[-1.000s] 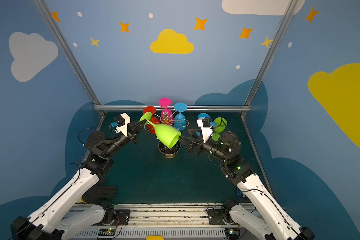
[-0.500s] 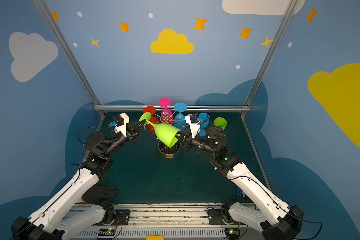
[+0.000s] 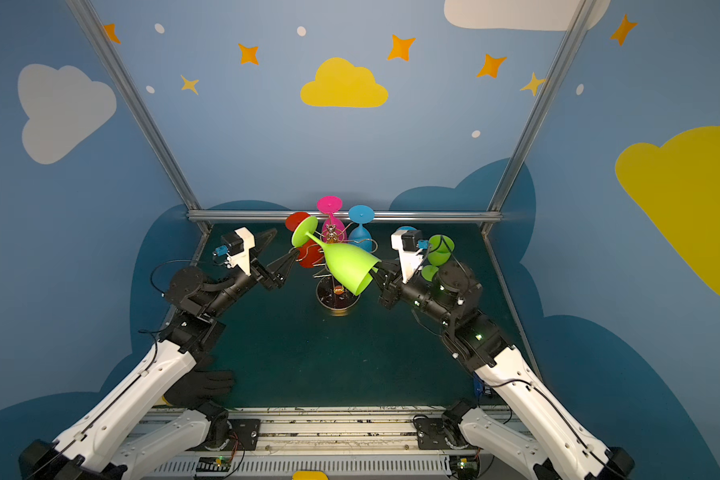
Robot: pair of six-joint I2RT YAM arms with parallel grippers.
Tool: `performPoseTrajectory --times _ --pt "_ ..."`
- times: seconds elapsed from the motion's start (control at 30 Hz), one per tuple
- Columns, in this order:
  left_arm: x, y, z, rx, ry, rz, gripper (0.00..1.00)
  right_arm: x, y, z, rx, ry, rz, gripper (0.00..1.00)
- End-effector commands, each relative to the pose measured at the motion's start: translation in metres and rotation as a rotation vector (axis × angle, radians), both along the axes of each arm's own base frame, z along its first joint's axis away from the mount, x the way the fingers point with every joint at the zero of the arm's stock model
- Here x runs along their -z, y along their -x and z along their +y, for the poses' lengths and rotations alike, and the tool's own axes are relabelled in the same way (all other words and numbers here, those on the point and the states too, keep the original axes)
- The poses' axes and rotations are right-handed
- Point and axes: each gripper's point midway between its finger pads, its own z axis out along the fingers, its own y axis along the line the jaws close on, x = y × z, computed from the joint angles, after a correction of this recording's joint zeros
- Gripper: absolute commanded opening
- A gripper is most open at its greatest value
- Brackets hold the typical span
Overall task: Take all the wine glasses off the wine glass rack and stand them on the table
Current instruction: 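Carry the lime-green glass toward the other lime-green glass while the left gripper withdraws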
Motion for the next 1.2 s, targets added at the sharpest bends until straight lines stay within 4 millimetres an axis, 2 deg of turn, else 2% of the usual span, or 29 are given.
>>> performPoseTrajectory --times 0.0,0.13,0.23,0.37,0.5,0.6,0.77,0.9,1.03,1.17 --pt "-0.009 0.001 0.013 -0.073 0.007 -0.041 0.91 -0.006 -0.002 -0.034 0.150 0.062 -0.015 0.00" --pt "-0.009 -0.004 0.031 -0.194 -0.021 -0.064 0.95 0.004 0.012 -0.074 0.271 0.162 0.015 0.00" --pt "-0.005 -0.009 0.049 -0.279 -0.019 -0.063 1.00 0.014 0.031 -0.107 0.352 0.229 0.032 0.00" --pt "-0.006 -0.017 0.067 -0.312 0.007 -0.045 1.00 0.038 0.053 -0.149 0.469 0.329 0.134 0.00" --pt "0.001 -0.030 0.089 -0.375 0.044 0.016 1.00 0.070 0.060 -0.167 0.527 0.429 0.272 0.00" --pt "0.011 -0.038 0.103 -0.429 0.049 0.055 1.00 0.091 0.052 -0.167 0.543 0.540 0.359 0.00" --pt "0.025 -0.049 0.137 -0.600 0.034 0.116 0.99 0.119 0.028 -0.165 0.570 0.728 0.455 0.00" --pt "0.030 -0.051 0.159 -0.684 0.063 0.134 1.00 0.142 0.008 -0.166 0.560 0.837 0.570 0.00" --pt "0.030 -0.052 0.174 -0.720 0.100 0.146 1.00 0.165 -0.014 -0.182 0.592 0.932 0.698 0.00" --pt "0.034 -0.053 0.185 -0.744 0.130 0.160 1.00 0.180 -0.039 -0.200 0.652 0.949 0.765 0.00"
